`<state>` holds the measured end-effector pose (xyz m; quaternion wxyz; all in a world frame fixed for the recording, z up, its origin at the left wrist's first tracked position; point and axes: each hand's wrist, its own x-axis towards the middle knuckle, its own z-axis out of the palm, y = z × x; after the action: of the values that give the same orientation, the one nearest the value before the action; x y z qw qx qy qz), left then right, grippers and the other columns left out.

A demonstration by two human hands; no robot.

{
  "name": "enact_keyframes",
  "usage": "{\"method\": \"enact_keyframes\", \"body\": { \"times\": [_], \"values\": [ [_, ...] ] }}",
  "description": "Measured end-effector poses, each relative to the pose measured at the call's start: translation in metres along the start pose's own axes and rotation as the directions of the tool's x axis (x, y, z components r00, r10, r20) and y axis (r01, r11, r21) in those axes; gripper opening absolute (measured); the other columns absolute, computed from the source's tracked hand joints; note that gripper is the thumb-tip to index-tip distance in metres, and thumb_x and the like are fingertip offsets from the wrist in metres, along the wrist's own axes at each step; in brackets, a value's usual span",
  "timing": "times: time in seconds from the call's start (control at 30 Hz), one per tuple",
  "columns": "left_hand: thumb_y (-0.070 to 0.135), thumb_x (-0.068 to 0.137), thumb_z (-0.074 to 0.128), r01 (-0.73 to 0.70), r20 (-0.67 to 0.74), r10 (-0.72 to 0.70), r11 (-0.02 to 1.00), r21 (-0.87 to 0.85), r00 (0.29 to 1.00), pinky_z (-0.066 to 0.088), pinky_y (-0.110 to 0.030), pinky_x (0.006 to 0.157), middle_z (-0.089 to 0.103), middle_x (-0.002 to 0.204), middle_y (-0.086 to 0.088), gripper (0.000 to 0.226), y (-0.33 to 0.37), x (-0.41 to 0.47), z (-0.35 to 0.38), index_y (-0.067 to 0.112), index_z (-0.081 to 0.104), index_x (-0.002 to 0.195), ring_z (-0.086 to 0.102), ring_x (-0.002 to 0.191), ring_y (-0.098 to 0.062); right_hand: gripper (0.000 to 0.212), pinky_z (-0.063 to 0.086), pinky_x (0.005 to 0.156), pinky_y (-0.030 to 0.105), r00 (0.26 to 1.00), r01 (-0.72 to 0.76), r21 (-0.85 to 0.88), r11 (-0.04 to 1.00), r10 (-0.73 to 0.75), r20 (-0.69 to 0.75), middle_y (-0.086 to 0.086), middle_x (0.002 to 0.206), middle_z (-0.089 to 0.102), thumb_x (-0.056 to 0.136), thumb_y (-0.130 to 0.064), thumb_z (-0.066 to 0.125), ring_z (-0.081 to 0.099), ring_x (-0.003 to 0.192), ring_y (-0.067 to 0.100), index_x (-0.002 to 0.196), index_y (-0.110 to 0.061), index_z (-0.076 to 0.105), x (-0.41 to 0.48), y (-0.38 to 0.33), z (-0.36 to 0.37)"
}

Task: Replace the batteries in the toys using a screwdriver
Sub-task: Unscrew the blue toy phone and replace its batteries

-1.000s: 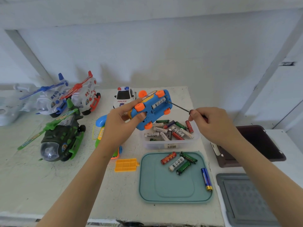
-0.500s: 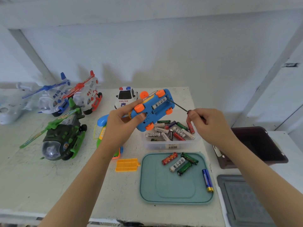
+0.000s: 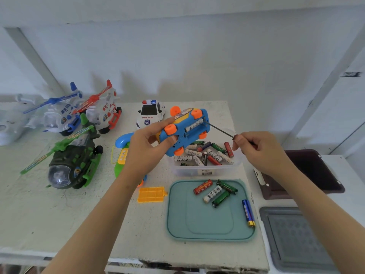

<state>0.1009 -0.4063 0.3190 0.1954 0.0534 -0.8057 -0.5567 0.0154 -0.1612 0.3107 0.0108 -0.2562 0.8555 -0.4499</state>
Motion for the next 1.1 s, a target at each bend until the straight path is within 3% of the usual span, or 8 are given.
{"method": "enact_keyframes", "body": {
  "times": [0.13, 0.47, 0.57, 0.77, 0.9, 0.97, 1.03, 1.1],
  "values": [
    [0.003, 0.087, 0.067, -0.017, -0.013, 0.017, 1.000, 0.020, 1.000, 0.053, -0.020, 0.090, 0.065, 0.107, 0.023, 0.048, 0.000, 0.002, 0.002, 0.042, 0.058, 0.114, 0.065, 0.102, 0.002, 0.033, 0.030, 0.046, 0.015, 0.995, 0.031, -0.027, 0.999, -0.028, 0.094, -0.014, 0.038, 0.042, 0.097, -0.018, 0.051, 0.038, 0.039, 0.005, 0.071, -0.011, 0.068, -0.005, -0.008, 0.006],
    [0.006, 0.087, 0.068, -0.003, -0.064, 0.005, 1.000, 0.023, 0.998, 0.052, -0.014, 0.084, 0.065, 0.105, 0.023, 0.046, -0.003, 0.001, 0.008, 0.036, 0.058, 0.121, 0.064, 0.099, 0.005, 0.033, 0.032, 0.049, 0.013, 0.996, 0.085, -0.036, 0.996, -0.084, 0.041, -0.019, 0.047, 0.049, 0.098, -0.018, 0.049, 0.045, 0.046, 0.002, 0.075, -0.003, 0.068, -0.007, -0.024, 0.023],
    [0.006, 0.088, 0.067, 0.006, -0.078, -0.004, 1.000, 0.015, 0.997, 0.051, -0.011, 0.078, 0.067, 0.095, 0.030, 0.046, -0.002, 0.001, 0.009, 0.044, 0.059, 0.113, 0.065, 0.095, 0.007, 0.033, 0.033, 0.050, 0.013, 0.995, 0.098, -0.048, 0.994, -0.097, 0.027, -0.022, 0.049, 0.050, 0.098, -0.017, 0.050, 0.047, 0.049, 0.000, 0.075, -0.002, 0.068, -0.007, -0.028, 0.024],
    [0.006, 0.089, 0.067, 0.009, -0.091, -0.007, 1.000, 0.024, 0.996, 0.051, -0.010, 0.075, 0.066, 0.097, 0.030, 0.045, 0.001, 0.001, 0.009, 0.046, 0.059, 0.110, 0.065, 0.092, 0.008, 0.034, 0.033, 0.050, 0.014, 0.997, 0.079, -0.054, 0.995, -0.078, 0.012, -0.008, 0.046, 0.040, 0.098, -0.016, 0.050, 0.045, 0.048, 0.002, 0.074, 0.002, 0.066, -0.010, -0.031, 0.026],
    [0.033, 0.083, 0.068, -0.015, -0.141, 0.031, 0.993, 0.116, 0.989, 0.054, -0.036, 0.094, 0.069, 0.110, 0.015, 0.043, 0.000, 0.000, 0.015, 0.043, 0.058, 0.124, 0.064, 0.106, -0.008, 0.037, 0.034, 0.054, 0.021, 0.998, -0.008, -0.092, 0.996, 0.013, 0.059, -0.001, 0.057, 0.051, 0.100, -0.026, 0.042, 0.046, 0.052, 0.011, 0.077, -0.005, 0.062, -0.012, -0.042, 0.036],
    [0.051, 0.076, 0.056, -0.030, -0.162, 0.065, 0.977, 0.212, 0.985, 0.053, -0.039, 0.094, 0.068, 0.114, 0.007, 0.055, -0.001, -0.001, 0.020, 0.037, 0.059, 0.130, 0.063, 0.107, -0.012, 0.037, 0.032, 0.059, 0.025, 0.988, -0.096, -0.087, 0.992, 0.105, 0.110, 0.000, 0.061, 0.054, 0.102, -0.026, 0.037, 0.050, 0.052, 0.008, 0.076, -0.012, 0.060, -0.014, -0.048, 0.045],
    [0.055, 0.074, 0.049, -0.040, -0.173, 0.099, 0.947, 0.319, 0.980, 0.050, -0.029, 0.093, 0.066, 0.118, 0.001, 0.062, -0.001, -0.002, 0.023, 0.034, 0.060, 0.131, 0.061, 0.107, -0.015, 0.036, 0.036, 0.058, 0.024, 0.967, -0.216, 0.076, 0.973, 0.203, 0.157, -0.006, 0.055, 0.047, 0.103, -0.026, 0.034, 0.046, 0.041, 0.004, 0.074, -0.018, 0.055, -0.019, -0.054, 0.056],
    [0.054, 0.076, 0.050, -0.049, -0.181, 0.128, 0.921, 0.387, 0.975, 0.041, -0.010, 0.085, 0.063, 0.122, -0.003, 0.061, 0.000, -0.002, 0.023, 0.031, 0.061, 0.131, 0.059, 0.105, -0.017, 0.036, 0.035, 0.042, 0.022, 0.935, -0.343, 0.271, 0.899, 0.301, 0.187, -0.007, 0.052, 0.044, 0.103, -0.027, 0.032, 0.038, 0.033, 0.004, 0.075, -0.016, 0.051, -0.026, -0.061, 0.066]
  ]
}}
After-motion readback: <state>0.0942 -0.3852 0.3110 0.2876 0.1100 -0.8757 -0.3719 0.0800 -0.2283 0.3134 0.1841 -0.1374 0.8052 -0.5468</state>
